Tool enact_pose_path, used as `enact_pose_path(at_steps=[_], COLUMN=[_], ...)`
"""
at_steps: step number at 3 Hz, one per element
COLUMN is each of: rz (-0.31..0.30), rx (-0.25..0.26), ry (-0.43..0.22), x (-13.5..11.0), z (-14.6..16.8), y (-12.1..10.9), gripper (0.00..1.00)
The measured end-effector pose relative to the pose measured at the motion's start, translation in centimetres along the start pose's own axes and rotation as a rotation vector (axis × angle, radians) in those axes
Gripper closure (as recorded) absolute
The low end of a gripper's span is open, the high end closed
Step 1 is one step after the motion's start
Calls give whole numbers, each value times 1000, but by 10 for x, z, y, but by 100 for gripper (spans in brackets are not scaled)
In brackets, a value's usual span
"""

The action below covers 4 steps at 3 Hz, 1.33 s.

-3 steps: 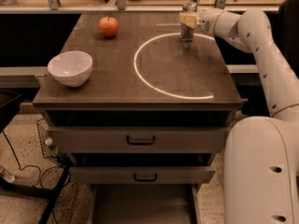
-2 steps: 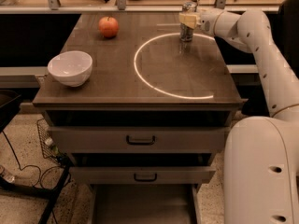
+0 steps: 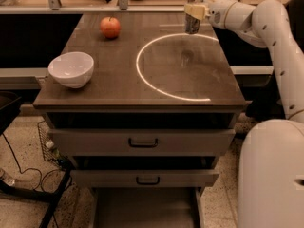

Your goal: Move redbull can near white bowl

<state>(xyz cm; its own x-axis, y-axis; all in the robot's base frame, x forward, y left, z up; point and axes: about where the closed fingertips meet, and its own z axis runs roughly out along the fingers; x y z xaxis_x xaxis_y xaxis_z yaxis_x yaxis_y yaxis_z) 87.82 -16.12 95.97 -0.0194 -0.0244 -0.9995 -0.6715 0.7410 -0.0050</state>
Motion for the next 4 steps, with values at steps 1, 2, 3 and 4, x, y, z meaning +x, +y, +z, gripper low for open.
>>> enact_pose_path(at_steps=[1,2,3,4], rz=[-1,-14,-26,-26], rx=[-12,-22,-44,-76], ry=[-16,-43,-60,-53], x=[-17,-38,-51,-44], z=[-21,-55,-86,-105], y=[16,46,91,144], gripper=[100,100,100,100])
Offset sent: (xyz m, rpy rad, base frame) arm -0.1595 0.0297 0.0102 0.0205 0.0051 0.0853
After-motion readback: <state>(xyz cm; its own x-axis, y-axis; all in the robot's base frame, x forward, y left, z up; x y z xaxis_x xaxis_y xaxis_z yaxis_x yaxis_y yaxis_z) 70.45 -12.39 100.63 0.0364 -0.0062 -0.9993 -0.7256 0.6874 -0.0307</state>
